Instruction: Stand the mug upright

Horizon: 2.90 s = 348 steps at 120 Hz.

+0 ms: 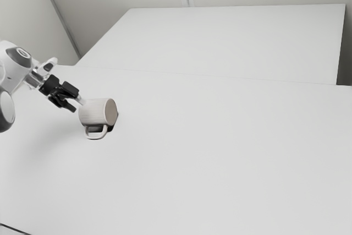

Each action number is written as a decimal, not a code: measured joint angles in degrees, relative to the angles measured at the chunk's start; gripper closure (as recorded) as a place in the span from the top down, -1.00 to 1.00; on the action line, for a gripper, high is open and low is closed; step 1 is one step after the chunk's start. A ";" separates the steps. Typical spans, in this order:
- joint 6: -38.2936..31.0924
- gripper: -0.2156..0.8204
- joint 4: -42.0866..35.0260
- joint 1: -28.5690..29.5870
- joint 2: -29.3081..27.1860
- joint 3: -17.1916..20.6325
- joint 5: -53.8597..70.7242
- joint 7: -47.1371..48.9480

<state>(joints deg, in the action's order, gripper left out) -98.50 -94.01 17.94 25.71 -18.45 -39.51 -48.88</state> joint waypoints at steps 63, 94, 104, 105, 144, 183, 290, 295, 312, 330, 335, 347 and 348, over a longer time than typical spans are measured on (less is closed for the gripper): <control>6.55 0.58 0.62 3.50 6.69 -0.09 -16.89 -3.08; 9.53 0.58 1.67 3.65 6.69 -0.18 -19.84 -3.15; 10.29 0.57 1.58 3.68 6.68 -0.16 -20.45 -3.05; 10.35 0.57 1.57 3.68 6.68 -0.15 -20.50 -3.04; 11.89 -0.53 1.22 3.69 6.54 -0.17 -22.02 -2.69; 13.09 -0.86 0.28 3.68 6.57 0.14 -24.82 -2.33; -17.52 -0.91 -16.24 -15.45 -12.81 2.86 2.82 26.34; -18.76 -0.91 -17.13 -16.45 -13.63 2.79 5.00 28.92; -21.44 -0.91 -18.90 -18.74 -15.07 2.65 11.85 37.62; -22.31 -0.91 -19.85 -20.45 -16.07 2.58 20.11 46.80; -22.43 -0.91 -19.98 -21.11 -16.23 2.56 22.04 49.24; -22.60 -0.91 -20.25 -23.15 -16.34 1.93 24.91 54.69; -22.61 -0.91 -20.30 -23.28 -16.35 1.89 25.07 55.12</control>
<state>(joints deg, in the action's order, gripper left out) -121.12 -114.31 -5.34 9.36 -16.56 -14.43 6.24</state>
